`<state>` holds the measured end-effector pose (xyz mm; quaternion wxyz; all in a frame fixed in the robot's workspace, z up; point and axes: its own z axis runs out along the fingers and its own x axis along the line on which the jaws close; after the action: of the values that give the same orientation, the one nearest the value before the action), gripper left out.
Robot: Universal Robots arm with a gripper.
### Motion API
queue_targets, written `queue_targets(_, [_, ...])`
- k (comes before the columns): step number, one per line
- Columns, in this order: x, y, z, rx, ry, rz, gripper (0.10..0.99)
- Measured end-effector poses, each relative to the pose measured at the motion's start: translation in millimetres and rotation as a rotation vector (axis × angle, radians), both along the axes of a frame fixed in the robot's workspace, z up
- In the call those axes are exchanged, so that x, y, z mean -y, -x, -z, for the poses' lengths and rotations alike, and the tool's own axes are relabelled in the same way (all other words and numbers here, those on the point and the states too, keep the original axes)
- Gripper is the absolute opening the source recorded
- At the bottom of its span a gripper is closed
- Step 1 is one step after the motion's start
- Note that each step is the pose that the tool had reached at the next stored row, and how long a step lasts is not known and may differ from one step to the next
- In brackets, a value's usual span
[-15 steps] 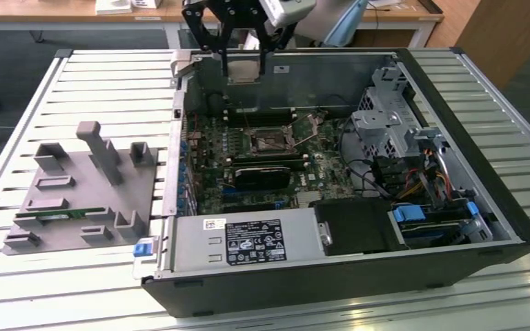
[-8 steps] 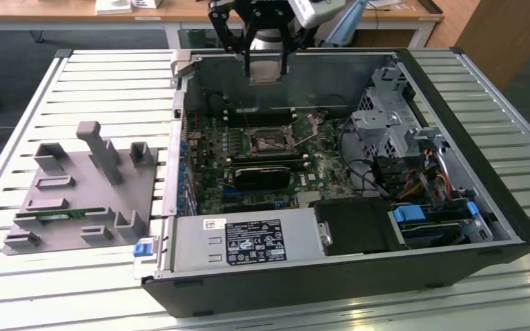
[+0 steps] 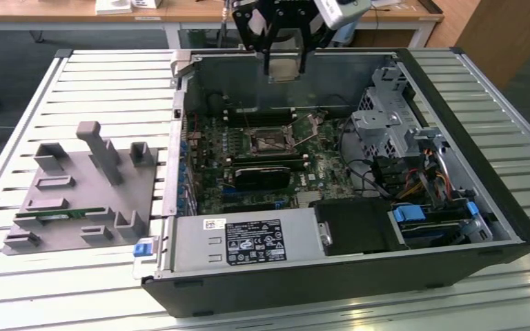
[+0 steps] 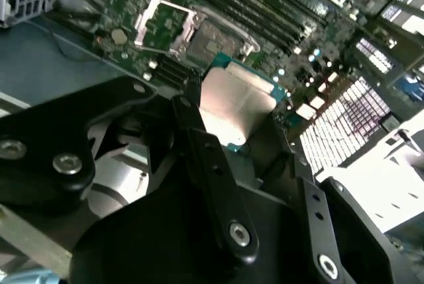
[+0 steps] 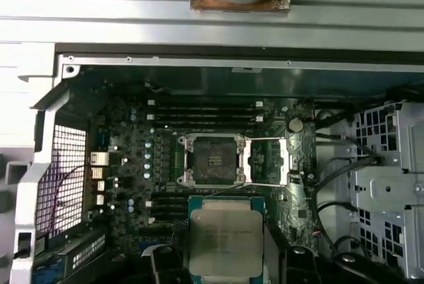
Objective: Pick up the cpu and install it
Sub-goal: 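Place the cpu into insertion slot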
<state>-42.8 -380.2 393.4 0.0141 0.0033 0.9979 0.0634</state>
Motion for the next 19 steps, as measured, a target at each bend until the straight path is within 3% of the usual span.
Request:
queue_targets(6, [0.0, -0.5, 0.2, 0.0001, 0.0, 0.015, 0.533])
queue_targets(19, [0.0, -0.5, 0.8, 0.0001, 0.0, 0.232, 0.533])
